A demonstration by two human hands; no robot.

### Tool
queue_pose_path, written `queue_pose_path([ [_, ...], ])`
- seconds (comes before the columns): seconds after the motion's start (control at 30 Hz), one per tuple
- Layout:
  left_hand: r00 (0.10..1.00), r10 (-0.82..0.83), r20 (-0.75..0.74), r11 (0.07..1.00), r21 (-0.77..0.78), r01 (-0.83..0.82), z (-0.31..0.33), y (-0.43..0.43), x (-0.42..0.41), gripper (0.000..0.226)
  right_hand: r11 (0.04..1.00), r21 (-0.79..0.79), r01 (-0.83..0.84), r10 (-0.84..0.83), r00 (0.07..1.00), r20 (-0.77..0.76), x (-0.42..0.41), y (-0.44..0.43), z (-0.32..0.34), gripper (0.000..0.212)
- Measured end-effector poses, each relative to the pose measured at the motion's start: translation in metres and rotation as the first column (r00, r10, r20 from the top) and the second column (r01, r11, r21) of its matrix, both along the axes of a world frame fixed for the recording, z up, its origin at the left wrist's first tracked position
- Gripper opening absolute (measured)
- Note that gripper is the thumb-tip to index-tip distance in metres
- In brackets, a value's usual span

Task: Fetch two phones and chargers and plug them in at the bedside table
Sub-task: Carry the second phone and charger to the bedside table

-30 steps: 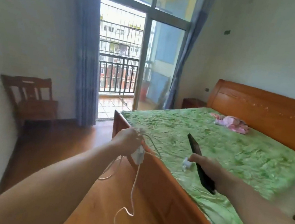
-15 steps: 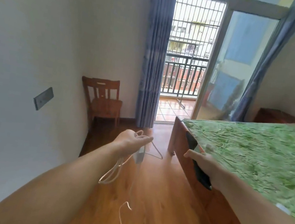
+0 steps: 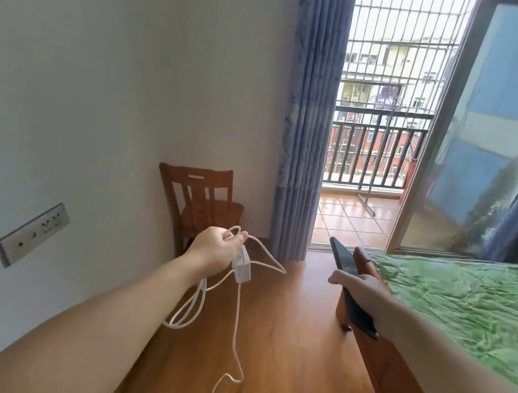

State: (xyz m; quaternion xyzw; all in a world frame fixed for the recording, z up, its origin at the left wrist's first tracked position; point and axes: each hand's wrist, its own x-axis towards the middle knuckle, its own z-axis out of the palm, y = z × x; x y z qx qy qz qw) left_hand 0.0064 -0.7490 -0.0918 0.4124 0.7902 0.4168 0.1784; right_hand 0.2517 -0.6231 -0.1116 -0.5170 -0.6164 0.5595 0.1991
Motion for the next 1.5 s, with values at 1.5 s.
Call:
queue_pose_path([
  [1.5,0.818,-0.573,-0.052,0.818,-0.095,0.567,0.032,1.152,-0.225,0.049,0.922,-0.001,0.387,-0.387,0.920,0.056,-0.233,1.051,-0.023,0.053],
])
